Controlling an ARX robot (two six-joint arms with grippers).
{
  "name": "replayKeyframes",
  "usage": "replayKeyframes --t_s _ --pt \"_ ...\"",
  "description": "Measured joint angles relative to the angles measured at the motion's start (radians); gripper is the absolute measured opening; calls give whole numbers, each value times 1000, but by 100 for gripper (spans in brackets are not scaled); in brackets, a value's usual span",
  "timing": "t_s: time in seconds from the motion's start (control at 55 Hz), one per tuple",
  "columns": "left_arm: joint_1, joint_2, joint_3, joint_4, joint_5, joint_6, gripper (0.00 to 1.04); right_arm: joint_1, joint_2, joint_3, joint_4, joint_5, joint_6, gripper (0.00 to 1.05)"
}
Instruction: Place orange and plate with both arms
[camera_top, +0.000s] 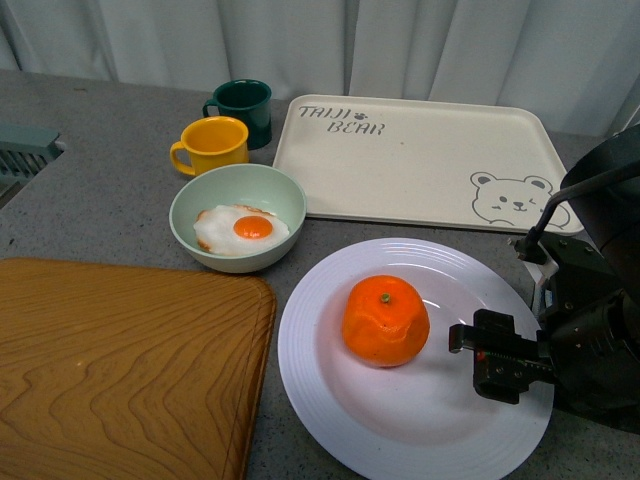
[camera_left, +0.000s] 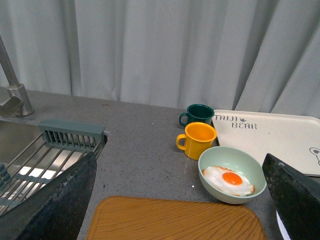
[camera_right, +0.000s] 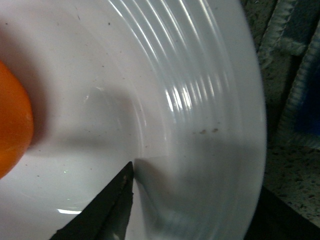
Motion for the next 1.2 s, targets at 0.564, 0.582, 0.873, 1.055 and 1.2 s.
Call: replayKeyframes --t_s 0.564,0.582,0.873,1.055,1.2 --pt "0 0 0 0 0 0 98 -72 -131 -101 113 -195 156 16" --pt "0 0 0 0 0 0 98 -76 -131 -112 138 -209 165 15" --pt "0 0 0 0 0 0 98 -136 -117 -238 510 -406 320 3" --pt "0 0 0 0 0 0 98 -179 -95 -272 668 -451 365 2" --pt "0 0 0 0 0 0 98 -200 -87 -301 790 -460 383 1"
